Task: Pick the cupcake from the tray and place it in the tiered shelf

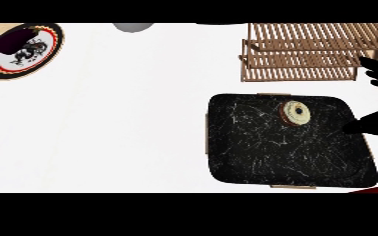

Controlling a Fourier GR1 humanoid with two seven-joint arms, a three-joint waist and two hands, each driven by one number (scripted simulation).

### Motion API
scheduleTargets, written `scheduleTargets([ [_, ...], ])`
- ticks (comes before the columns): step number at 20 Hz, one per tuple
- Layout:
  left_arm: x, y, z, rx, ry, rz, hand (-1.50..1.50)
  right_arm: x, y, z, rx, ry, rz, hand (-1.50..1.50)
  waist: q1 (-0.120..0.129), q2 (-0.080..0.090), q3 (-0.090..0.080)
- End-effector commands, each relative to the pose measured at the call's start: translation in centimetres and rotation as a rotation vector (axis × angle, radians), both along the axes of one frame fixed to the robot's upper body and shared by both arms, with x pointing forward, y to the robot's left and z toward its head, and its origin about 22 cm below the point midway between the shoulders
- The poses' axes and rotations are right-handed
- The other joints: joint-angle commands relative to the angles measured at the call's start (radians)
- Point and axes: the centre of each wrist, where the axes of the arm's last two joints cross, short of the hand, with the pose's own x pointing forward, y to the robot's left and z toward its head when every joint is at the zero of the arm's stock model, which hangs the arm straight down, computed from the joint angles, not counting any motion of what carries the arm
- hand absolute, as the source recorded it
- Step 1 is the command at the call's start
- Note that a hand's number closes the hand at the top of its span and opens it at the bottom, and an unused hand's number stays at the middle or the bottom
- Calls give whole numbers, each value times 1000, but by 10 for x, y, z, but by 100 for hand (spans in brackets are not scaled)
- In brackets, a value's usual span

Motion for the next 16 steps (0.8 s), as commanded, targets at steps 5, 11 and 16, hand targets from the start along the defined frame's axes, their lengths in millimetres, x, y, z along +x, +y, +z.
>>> scheduleTargets([
  [5, 108, -44, 26, -111, -418, -230, 0, 8, 30, -9, -77, 116, -15, -150, -37, 1, -11],
  [11, 107, -47, 19, -122, -421, -235, 0, 12, 43, -10, -139, 135, -56, -150, -34, -2, -10],
  [16, 110, -47, 17, -120, -411, -223, 0, 14, 64, -12, -145, 141, -33, -150, -54, -5, -10],
])
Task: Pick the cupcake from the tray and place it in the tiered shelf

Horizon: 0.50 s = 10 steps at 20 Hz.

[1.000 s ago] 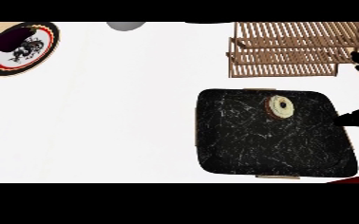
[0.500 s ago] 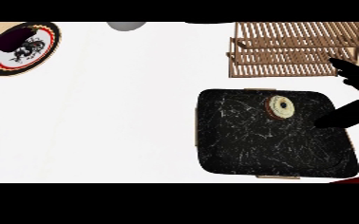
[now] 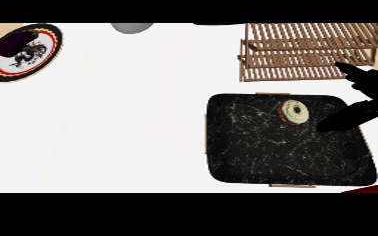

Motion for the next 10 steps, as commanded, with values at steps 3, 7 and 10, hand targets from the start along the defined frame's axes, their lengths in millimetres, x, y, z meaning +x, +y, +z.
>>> scheduleTargets([
  [3, 109, -49, 26, -127, -427, -219, 0, 4, 19, -6, -17, 10, -5, -150, -32, 5, -17],
  [7, 108, -47, 26, -124, -432, -205, 0, 2, 20, -25, -63, 50, -29, -150, -36, 6, -15],
  [10, 107, -45, 27, -125, -418, -224, 0, 4, 30, -28, -88, 46, -47, -150, -33, 5, -16],
])
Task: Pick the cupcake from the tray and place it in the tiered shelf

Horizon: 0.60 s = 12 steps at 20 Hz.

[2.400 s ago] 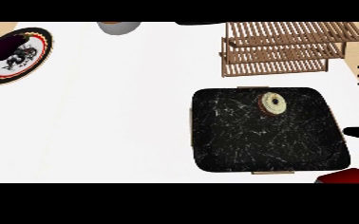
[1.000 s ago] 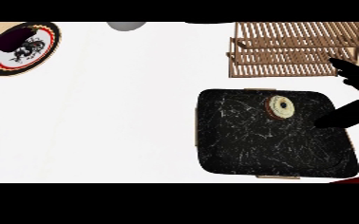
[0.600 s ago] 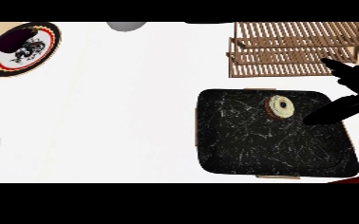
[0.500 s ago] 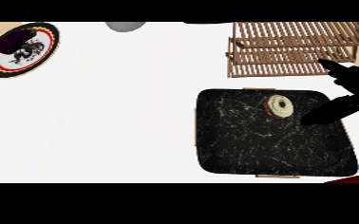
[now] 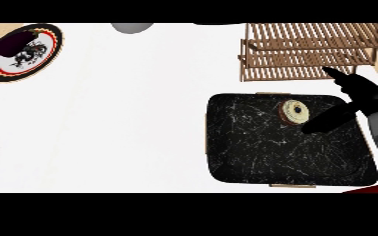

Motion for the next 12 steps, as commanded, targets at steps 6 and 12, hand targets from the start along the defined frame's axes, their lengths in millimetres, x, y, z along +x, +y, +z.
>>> scheduleTargets([
  [6, 107, -48, 23, -98, -427, -215, 0, 6, 16, -11, -56, -12, -27, -150, -30, 3, -19],
  [12, 109, -46, 24, -112, -425, -198, 0, 8, 25, -22, -39, -44, -32, -150, -35, 4, -17],
])
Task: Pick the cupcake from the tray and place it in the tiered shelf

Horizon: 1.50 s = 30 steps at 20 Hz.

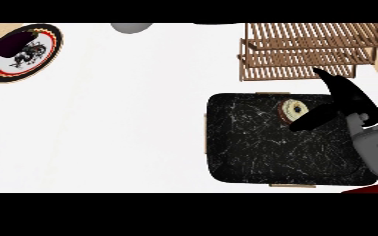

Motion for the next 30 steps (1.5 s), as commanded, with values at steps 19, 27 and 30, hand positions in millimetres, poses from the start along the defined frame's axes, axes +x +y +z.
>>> scheduleTargets([
  [19, 112, -44, 28, -100, -440, -196, 0, 1, 51, -29, 86, -86, 239, 150, -39, -2, -16],
  [27, 109, -44, 24, -95, -413, -195, 0, -18, 100, -13, 48, -188, 652, 150, -46, -10, -19],
  [30, 101, -39, 22, -93, -406, -170, 0, -24, 113, 10, 109, -341, 664, 150, -65, -25, -18],
])
